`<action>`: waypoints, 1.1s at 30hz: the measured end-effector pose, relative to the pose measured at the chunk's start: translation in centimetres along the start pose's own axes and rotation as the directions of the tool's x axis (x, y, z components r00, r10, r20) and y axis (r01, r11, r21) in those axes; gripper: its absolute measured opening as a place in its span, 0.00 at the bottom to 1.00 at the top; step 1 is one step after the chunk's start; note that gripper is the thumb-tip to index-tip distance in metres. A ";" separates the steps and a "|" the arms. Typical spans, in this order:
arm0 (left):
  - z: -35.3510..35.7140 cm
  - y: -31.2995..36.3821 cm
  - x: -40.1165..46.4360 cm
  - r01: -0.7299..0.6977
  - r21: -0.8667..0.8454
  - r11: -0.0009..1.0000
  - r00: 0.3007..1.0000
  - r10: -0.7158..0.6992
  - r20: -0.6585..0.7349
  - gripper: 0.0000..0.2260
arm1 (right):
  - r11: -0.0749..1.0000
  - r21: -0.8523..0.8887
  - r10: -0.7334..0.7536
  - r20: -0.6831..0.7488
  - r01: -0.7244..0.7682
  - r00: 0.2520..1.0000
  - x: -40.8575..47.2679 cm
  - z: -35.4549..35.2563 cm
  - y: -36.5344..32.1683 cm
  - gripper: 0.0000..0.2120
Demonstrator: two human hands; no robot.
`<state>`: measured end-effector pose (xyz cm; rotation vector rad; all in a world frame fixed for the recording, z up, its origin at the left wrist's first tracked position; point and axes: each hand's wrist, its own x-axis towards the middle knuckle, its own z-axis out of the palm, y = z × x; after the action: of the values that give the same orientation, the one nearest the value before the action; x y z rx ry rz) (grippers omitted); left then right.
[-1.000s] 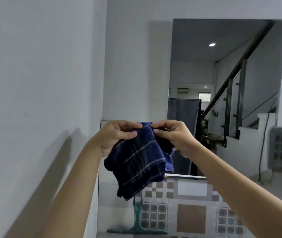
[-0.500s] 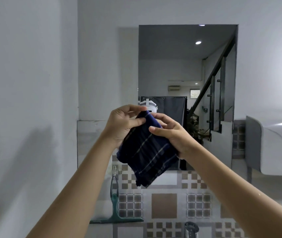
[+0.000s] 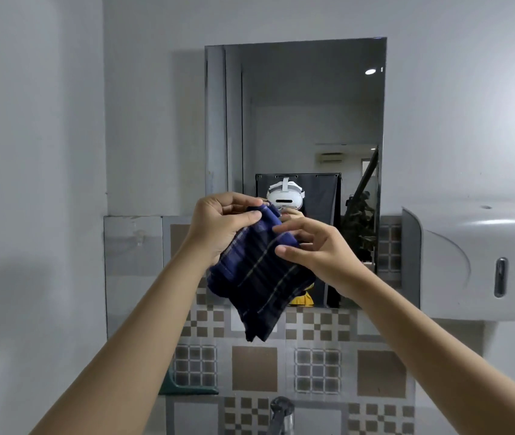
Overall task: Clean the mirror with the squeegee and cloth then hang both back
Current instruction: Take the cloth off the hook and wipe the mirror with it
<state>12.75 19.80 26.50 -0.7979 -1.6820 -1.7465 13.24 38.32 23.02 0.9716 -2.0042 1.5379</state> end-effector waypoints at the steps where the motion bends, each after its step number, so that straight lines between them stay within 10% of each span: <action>1: 0.5 0.1 0.2 -0.014 0.024 1.000 1.000 0.014 -0.015 0.10 | 0.999 -0.047 0.000 -0.016 0.000 1.000 -0.2 -0.4 0.4 0.12; 15: 0.8 3.2 9.7 -0.281 0.367 0.887 0.958 0.284 0.047 0.08 | 0.809 -0.576 -0.405 -0.400 0.118 0.822 10.3 -1.3 -1.8 0.10; 23: -1.6 4.9 19.3 -0.360 0.439 0.823 0.914 0.405 -0.010 0.11 | 0.355 -0.931 -0.606 -0.300 -0.088 0.737 22.1 -1.5 -4.2 0.37; 29: -2.7 5.5 27.1 -0.349 0.367 0.862 0.904 0.412 -0.110 0.13 | 0.152 -0.988 -0.864 -0.119 0.028 0.488 30.7 -1.9 -4.2 0.17; 33: -3.5 4.9 31.1 -0.349 0.469 0.811 0.896 0.435 -0.086 0.16 | 0.068 -0.998 -0.774 -0.047 0.009 0.631 34.4 -2.3 -4.7 0.12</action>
<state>-3.95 16.08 53.18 -0.6795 -1.5616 -1.0589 -6.12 30.70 50.86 0.3077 -1.4182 -0.0719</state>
